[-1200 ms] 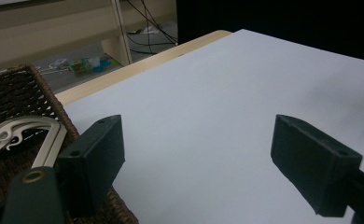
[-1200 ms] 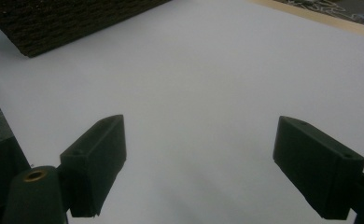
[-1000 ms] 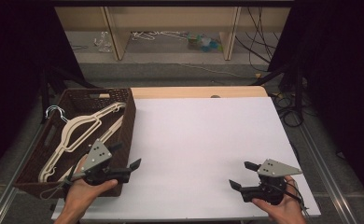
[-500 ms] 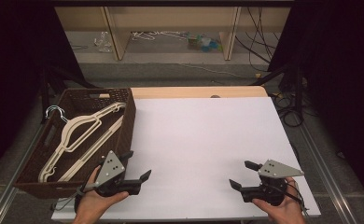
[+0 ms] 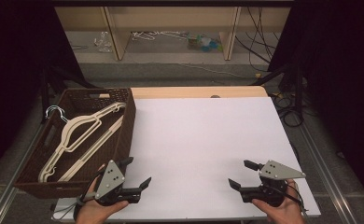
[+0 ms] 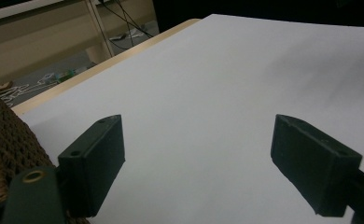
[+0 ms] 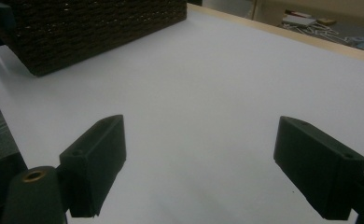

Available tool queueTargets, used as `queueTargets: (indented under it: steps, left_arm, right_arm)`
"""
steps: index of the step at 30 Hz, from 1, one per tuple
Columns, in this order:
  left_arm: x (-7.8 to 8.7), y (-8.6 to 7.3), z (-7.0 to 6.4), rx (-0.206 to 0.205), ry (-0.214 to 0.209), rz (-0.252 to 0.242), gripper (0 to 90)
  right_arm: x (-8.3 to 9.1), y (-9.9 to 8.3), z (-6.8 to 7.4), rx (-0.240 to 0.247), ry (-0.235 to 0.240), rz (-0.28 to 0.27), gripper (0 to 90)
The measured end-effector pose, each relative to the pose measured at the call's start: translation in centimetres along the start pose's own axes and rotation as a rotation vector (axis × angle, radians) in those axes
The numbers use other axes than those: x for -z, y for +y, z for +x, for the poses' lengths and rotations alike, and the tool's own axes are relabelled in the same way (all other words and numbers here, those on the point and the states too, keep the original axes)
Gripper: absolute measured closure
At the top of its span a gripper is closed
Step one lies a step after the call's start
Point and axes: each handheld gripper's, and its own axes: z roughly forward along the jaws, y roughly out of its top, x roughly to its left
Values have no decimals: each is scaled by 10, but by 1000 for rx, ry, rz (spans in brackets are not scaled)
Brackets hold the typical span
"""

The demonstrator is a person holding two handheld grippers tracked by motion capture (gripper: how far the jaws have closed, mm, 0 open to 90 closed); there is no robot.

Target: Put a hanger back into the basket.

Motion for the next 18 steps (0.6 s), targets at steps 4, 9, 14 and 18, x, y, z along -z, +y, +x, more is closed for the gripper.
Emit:
queueTargets:
  steps: [4,9,14,18]
  left_arm:
    - [3,-2,1,13,13,-9,176]
    - [5,-3,2,10,6,-33,176]
    - [5,-6,3,15,-1,-24,176]
    - [4,-6,4,16,2,-20,176]
  right_arm:
    - [2,0,3,-4,7,-28,177]
    - [4,-1,4,-5,11,-56,177]
    - [4,-2,6,-9,21,-60,176]
    - [2,-4,7,-12,29,-74,176]
